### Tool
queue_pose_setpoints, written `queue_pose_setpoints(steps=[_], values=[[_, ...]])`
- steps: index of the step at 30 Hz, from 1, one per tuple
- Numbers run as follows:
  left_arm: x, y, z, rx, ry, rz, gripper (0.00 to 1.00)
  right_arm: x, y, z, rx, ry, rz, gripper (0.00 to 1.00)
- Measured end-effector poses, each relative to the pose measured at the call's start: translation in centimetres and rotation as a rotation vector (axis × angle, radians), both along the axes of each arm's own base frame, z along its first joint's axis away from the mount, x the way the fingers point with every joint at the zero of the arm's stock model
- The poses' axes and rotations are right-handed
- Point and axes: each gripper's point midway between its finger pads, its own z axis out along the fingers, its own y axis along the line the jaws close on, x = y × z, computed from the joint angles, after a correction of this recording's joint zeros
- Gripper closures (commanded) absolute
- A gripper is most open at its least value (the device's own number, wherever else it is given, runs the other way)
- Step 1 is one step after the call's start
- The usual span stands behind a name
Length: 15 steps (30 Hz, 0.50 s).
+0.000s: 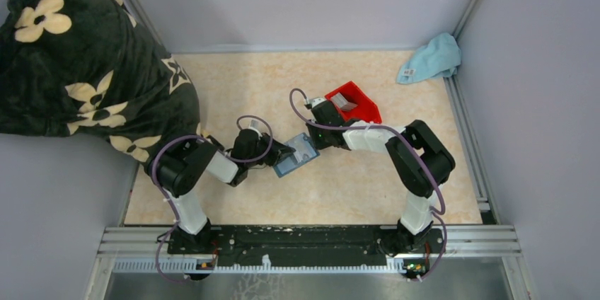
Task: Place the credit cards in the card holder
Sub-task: Insert the credit card into the card holder.
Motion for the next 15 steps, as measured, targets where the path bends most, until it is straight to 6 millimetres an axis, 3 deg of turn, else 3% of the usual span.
queue_pose_setpoints(steps=[7, 15], values=[[-1.2, -1.6, 0.3, 0.03, 0.027, -0.003, 0.66, 0.0, 0.0, 0.0, -0.004, -0.003, -0.003, 0.79], [-1.1, -1.4, 0.5, 0.095, 0.062, 0.023, 0.65, -0.1, 0.3, 0.0, -0.009, -0.014, -0.001, 0.78]])
